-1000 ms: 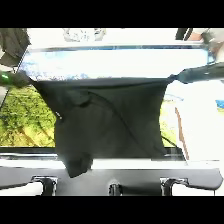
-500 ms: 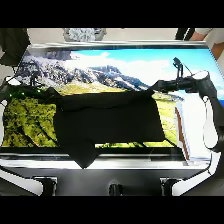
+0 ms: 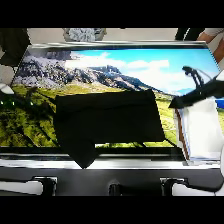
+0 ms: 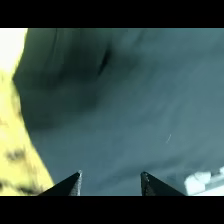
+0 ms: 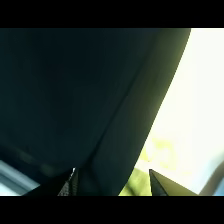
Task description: Fold the shirts.
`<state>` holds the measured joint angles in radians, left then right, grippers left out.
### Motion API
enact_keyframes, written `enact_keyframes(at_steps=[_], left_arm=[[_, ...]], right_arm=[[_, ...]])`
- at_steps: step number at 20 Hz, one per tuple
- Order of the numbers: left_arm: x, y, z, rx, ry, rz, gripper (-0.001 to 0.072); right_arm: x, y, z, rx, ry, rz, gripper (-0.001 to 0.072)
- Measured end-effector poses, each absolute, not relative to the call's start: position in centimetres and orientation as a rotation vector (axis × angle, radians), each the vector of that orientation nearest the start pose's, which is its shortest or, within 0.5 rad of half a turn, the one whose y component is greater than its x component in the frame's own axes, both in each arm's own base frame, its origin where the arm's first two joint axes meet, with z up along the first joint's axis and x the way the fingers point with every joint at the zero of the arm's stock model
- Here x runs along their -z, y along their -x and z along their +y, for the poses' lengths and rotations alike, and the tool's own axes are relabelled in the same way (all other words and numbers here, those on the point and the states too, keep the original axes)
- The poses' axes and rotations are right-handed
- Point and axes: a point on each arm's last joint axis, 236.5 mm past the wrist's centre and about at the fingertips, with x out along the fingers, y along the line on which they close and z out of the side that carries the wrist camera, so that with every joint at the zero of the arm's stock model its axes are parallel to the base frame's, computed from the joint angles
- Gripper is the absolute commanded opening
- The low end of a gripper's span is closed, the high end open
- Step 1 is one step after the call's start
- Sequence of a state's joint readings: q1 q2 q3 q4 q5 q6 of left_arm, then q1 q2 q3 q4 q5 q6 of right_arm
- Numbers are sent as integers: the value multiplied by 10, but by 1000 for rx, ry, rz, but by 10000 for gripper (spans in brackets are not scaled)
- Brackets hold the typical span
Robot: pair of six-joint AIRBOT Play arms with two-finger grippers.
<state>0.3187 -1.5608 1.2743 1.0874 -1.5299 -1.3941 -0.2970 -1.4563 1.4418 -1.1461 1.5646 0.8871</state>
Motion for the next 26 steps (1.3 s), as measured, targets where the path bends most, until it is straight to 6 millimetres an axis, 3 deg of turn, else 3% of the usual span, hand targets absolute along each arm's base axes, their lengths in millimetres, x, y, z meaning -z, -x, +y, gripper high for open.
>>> enact_keyframes(at_steps=[4,6,8,12,14,16,21,26], left_arm=[[67,-273,-10,207,635,1710,468],[79,-253,-15,206,658,1718,467],[88,-242,-21,208,675,1719,466],[96,-240,-28,204,687,1694,452],[100,-245,-30,189,697,1675,310],[106,-251,-29,161,695,1656,43],[111,-257,-29,136,695,1639,30],[113,-258,-29,131,697,1636,30]], right_arm=[[-17,-315,-4,-585,-2,1406,571],[-7,-297,-2,-579,10,1421,573],[0,-285,-3,-572,23,1439,667],[7,-278,-4,-560,39,1443,674],[13,-272,-3,-561,32,1458,674],[25,-265,-2,-560,24,1477,674],[51,-264,-6,-560,90,1449,673],[76,-264,9,-689,261,1457,674]])
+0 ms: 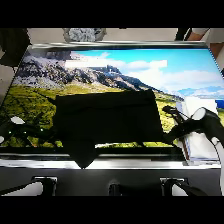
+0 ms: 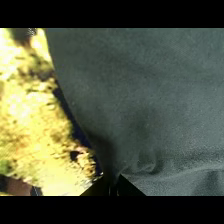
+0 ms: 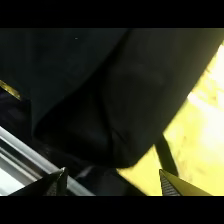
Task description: Fold the shirts.
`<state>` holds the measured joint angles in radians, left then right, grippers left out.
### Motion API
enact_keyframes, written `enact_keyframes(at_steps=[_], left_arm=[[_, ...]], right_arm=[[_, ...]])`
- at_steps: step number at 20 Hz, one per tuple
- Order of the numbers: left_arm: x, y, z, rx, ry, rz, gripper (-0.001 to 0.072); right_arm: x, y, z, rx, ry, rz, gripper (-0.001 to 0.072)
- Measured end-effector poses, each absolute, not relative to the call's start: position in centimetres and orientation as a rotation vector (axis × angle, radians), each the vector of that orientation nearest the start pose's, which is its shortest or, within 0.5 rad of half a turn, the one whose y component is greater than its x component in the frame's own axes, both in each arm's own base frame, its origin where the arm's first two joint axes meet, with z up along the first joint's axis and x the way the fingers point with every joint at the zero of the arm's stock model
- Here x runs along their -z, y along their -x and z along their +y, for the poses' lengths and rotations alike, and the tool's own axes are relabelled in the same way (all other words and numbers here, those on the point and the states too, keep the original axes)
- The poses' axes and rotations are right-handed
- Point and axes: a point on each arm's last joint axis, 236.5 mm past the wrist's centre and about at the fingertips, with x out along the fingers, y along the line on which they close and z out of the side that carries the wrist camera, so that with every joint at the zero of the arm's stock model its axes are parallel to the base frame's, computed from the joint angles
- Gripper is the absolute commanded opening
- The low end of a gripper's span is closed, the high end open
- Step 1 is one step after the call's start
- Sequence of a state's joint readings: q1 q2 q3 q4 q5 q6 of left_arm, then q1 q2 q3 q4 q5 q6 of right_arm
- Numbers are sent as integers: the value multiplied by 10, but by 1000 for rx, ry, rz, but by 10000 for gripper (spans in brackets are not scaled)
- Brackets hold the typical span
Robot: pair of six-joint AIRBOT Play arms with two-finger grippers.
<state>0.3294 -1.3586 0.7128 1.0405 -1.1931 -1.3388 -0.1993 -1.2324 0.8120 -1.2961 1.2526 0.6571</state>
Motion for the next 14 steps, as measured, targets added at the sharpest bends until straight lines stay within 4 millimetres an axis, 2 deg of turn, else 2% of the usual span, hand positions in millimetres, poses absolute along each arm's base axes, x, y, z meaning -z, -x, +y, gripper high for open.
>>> enact_keyframes(at_steps=[3,5,7,10,14], left_arm=[[113,-258,-29,130,697,1635,30],[113,-258,-29,130,696,1634,30],[113,-258,-29,129,695,1633,31],[113,-259,-29,128,695,1632,30],[112,-260,-29,128,694,1629,28]], right_arm=[[95,-258,15,-761,351,1512,675],[100,-256,16,-781,383,1531,654],[105,-258,13,-776,413,1532,455],[109,-271,8,-745,456,1507,46],[99,-294,9,-708,472,1429,39]])
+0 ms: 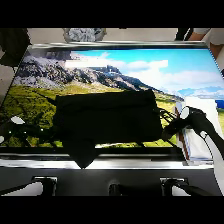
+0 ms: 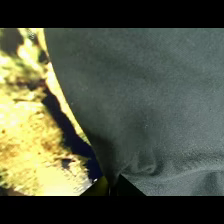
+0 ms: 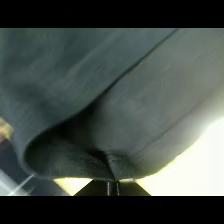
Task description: Fold the shirts.
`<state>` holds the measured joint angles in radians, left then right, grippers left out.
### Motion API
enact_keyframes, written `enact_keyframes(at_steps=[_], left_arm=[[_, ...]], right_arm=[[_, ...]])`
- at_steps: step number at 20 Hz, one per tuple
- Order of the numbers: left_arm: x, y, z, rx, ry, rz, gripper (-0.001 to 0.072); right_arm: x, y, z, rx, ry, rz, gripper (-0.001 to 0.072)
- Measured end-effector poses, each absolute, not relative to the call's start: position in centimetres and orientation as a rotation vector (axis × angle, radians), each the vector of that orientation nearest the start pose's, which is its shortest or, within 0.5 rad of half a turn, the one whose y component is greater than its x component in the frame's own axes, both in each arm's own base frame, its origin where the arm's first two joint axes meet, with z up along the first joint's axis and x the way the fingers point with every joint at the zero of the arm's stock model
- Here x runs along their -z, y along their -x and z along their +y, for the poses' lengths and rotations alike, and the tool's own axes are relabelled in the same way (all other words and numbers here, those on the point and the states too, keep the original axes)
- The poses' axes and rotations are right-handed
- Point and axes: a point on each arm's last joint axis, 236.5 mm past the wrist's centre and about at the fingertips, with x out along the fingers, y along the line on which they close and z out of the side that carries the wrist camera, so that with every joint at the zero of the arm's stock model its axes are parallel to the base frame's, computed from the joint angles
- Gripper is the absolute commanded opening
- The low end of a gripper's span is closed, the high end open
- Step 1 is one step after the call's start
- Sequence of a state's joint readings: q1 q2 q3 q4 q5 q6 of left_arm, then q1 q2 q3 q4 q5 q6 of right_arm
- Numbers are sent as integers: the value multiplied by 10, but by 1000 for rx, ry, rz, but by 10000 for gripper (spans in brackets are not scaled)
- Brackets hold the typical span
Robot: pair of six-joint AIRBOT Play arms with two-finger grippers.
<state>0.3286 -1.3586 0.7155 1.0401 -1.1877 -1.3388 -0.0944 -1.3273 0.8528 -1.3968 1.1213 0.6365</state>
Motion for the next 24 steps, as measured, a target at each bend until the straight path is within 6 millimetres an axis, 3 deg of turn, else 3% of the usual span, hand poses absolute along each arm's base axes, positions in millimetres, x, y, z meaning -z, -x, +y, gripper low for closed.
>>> enact_keyframes(at_steps=[2,4,6,8,9,11,12,13,14,15,16,17,18,20,22,24], left_arm=[[110,-265,-27,137,674,1616,27],[101,-283,-13,134,604,1559,26],[63,-310,-9,173,568,1473,26],[-2,-348,-4,200,530,1315,26],[-46,-371,0,203,508,1194,26],[-164,-406,-1,240,456,911,26],[-233,-413,-5,262,421,754,26],[-299,-411,-9,275,385,606,26],[-367,-399,-14,286,345,448,26],[-422,-380,-22,299,310,319,26],[-468,-355,-32,314,283,205,26],[-501,-331,-42,327,268,117,26],[-526,-306,-50,334,256,46,26],[-552,-268,-61,336,247,-41,26],[-558,-243,-64,315,237,-75,26],[-557,-229,-61,277,227,-85,26]], right_arm=[[89,-296,11,-702,465,1414,38],[77,-300,14,-686,451,1379,38],[56,-303,21,-673,433,1327,38],[19,-315,27,-632,417,1217,37],[-8,-325,31,-603,408,1140,38],[-91,-350,38,-518,389,917,39],[-139,-359,40,-468,384,795,39],[-195,-365,40,-410,375,655,39],[-258,-364,38,-345,369,502,39],[-312,-356,34,-286,369,376,39],[-365,-340,29,-225,372,258,39],[-407,-322,24,-174,377,164,39],[-444,-302,18,-122,384,79,39],[-490,-264,8,-44,400,-19,39],[-513,-235,1,7,412,-57,39],[-518,-218,-6,45,422,-50,39]])
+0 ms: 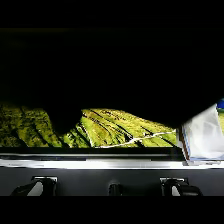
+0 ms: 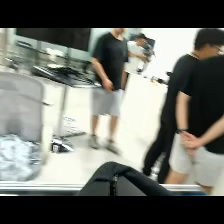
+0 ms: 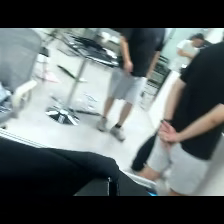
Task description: Fold the shirts.
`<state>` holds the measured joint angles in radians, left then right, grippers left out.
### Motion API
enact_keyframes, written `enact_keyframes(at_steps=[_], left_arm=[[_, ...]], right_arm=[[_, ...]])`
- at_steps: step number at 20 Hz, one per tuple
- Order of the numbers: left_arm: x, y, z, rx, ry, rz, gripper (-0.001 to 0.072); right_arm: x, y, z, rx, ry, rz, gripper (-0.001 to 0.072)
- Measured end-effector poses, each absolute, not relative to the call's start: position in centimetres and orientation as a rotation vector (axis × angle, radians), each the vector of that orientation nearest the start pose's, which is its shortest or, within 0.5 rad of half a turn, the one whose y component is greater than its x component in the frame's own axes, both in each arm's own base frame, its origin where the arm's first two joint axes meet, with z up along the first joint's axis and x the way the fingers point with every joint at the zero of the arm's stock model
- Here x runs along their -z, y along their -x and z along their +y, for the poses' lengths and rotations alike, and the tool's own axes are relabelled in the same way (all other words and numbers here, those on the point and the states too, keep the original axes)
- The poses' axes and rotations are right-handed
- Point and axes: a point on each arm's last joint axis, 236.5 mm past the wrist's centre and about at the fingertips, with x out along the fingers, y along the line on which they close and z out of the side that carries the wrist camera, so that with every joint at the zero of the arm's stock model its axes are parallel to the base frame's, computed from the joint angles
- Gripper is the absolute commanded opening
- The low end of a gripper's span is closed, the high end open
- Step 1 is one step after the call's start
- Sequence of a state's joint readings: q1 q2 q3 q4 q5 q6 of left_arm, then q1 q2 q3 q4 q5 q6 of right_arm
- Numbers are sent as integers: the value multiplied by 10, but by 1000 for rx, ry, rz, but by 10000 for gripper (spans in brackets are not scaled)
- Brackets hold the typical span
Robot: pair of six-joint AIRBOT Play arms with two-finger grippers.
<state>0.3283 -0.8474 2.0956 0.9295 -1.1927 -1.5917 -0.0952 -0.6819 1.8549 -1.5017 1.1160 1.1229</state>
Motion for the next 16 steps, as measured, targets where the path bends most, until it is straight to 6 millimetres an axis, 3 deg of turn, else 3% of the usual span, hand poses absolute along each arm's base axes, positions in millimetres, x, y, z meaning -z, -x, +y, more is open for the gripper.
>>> enact_keyframes(at_steps=[2,4,6,7,10,14,16], left_arm=[[-548,-227,-58,256,224,-54,26],[-532,-238,-53,240,228,12,26],[-505,-263,-45,231,242,119,26],[-481,-283,-38,225,250,205,26],[-383,-351,-17,223,301,501,27],[-214,-428,-8,248,410,881,27],[-138,-461,-10,248,443,996,27]], right_arm=[[-516,-213,-11,65,426,-27,39],[-507,-219,-16,74,428,22,40],[-478,-244,-20,52,421,147,40],[-454,-263,-21,28,414,247,40],[-354,-327,-26,-61,385,604,39],[-201,-421,-28,-179,333,981,39],[-133,-463,-25,-213,280,1068,39]])
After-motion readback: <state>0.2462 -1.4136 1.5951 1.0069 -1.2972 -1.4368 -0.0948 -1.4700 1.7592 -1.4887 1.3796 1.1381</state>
